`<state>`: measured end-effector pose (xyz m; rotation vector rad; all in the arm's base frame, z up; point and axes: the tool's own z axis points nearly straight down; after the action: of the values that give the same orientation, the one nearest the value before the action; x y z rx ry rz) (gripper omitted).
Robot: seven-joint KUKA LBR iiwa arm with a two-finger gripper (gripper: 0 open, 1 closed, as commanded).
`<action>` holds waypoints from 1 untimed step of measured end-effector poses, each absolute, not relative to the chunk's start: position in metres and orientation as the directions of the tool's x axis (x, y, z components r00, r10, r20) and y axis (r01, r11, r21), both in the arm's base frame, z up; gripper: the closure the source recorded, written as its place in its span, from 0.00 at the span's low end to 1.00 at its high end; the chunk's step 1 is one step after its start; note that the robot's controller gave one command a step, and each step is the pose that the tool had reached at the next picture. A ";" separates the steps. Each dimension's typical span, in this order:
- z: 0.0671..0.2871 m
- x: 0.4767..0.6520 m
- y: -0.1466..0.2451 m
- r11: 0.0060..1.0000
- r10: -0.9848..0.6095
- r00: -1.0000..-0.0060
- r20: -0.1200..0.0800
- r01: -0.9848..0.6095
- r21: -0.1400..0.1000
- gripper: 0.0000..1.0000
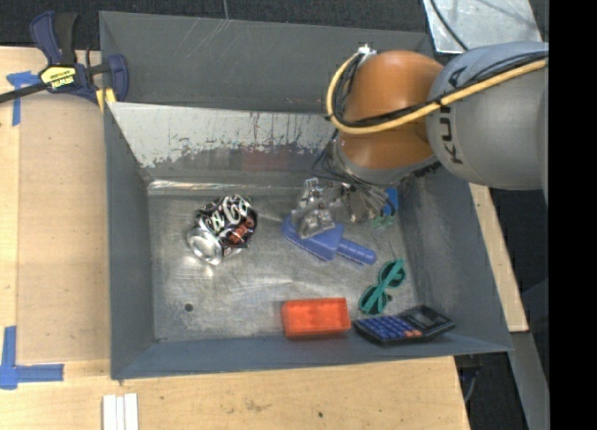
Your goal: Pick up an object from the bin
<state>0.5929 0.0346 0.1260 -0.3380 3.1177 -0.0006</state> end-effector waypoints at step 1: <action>0.095 0.568 0.035 1.000 -0.024 -1.000 -0.004 -0.024 0.000 1.00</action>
Offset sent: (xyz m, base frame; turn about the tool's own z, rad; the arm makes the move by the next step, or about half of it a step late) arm 0.0068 -0.0124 -0.0560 0.0281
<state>0.5681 0.0352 0.0950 -0.0381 3.1375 0.0008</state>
